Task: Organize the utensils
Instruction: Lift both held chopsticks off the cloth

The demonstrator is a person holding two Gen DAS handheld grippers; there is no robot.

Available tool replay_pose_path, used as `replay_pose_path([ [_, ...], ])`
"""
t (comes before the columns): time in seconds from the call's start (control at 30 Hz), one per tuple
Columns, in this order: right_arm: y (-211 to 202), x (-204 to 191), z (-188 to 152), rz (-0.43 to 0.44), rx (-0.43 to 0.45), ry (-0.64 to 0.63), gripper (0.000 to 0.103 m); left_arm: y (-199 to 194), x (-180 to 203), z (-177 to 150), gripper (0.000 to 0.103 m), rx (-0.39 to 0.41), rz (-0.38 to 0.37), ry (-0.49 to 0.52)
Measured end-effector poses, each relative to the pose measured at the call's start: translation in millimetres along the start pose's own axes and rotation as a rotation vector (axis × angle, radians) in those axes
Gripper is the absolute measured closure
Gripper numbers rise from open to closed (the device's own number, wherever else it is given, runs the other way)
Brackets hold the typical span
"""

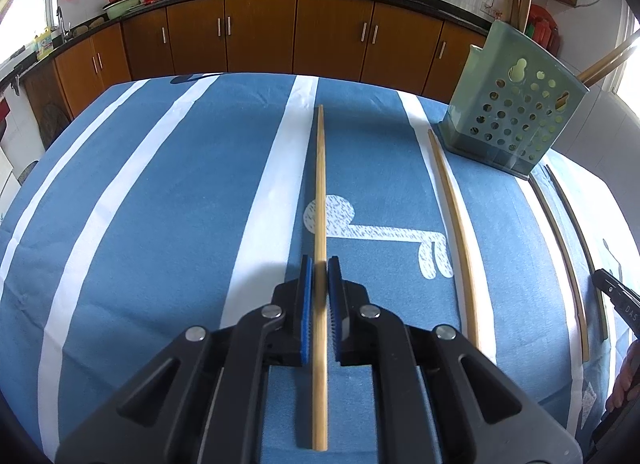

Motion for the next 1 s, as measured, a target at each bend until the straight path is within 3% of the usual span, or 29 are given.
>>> replay_pose_path([
  [0.33,-1,-1,0,0.0,0.0,0.0,0.094,0,0,0,0.093,-0.001,-0.001,0.0],
  [0.5,-7,-1,-10,0.001,-0.003,-0.008,0.094,-5,6,-9,0.093,-0.009,0.026,0.07],
  [0.83,-18,3,-23,0.029,-0.007,0.008,0.095,-15,2,-23,0.095,-0.017,0.018,0.081],
  [1.0,-48,10,-13,0.034,0.076,0.028,0.095,-33,-3,-18,0.095,0.003,0.013,0.072],
])
Point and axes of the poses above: each gripper's, at about its wrist camera, not at the fingertips, and y roughly the way its jaws point, x to its right, z to its top, the point moved 2 cm from there along y, roughly the way its jaws point, and after that the axes turned 7 degrees about -x, right-handed, at the moved point
